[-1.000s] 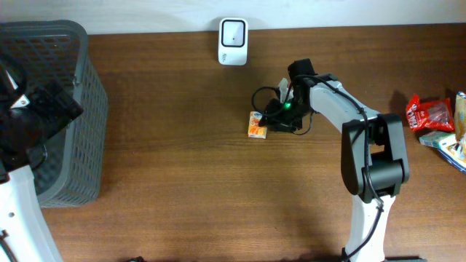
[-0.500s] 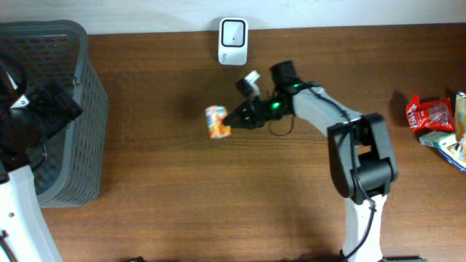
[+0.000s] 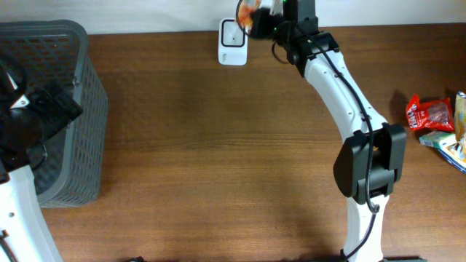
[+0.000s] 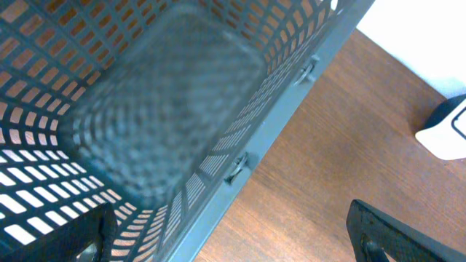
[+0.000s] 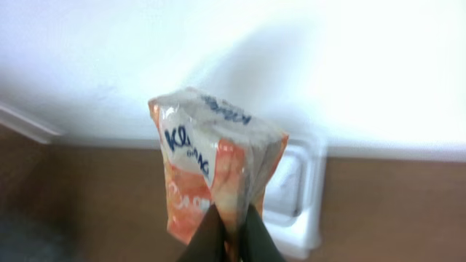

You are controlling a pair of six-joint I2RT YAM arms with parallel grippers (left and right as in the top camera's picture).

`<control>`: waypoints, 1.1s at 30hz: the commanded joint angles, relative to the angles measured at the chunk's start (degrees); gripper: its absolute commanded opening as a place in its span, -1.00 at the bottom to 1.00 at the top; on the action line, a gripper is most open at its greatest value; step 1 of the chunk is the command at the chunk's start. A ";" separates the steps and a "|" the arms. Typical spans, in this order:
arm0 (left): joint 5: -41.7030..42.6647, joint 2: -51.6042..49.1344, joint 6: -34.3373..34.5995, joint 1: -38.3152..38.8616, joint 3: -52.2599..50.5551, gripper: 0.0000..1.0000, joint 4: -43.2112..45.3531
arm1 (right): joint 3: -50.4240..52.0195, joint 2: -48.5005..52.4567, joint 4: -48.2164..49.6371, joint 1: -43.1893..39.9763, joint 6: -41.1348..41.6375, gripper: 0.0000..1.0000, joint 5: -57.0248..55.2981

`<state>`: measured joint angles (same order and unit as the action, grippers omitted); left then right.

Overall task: Scan the item barcode
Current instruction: 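Hold the tissue pack over the white scanner, then place the tissue pack with the other items at the right edge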

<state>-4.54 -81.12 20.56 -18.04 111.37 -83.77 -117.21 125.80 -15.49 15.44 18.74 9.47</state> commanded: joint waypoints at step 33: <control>-0.44 0.04 -0.70 -0.24 0.42 0.98 0.11 | 1.79 -6.16 -47.32 -49.22 0.26 -0.91 -22.14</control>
<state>-4.54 -81.12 20.56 -18.04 111.37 -83.72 -117.64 119.85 -62.87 -33.93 18.20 -12.56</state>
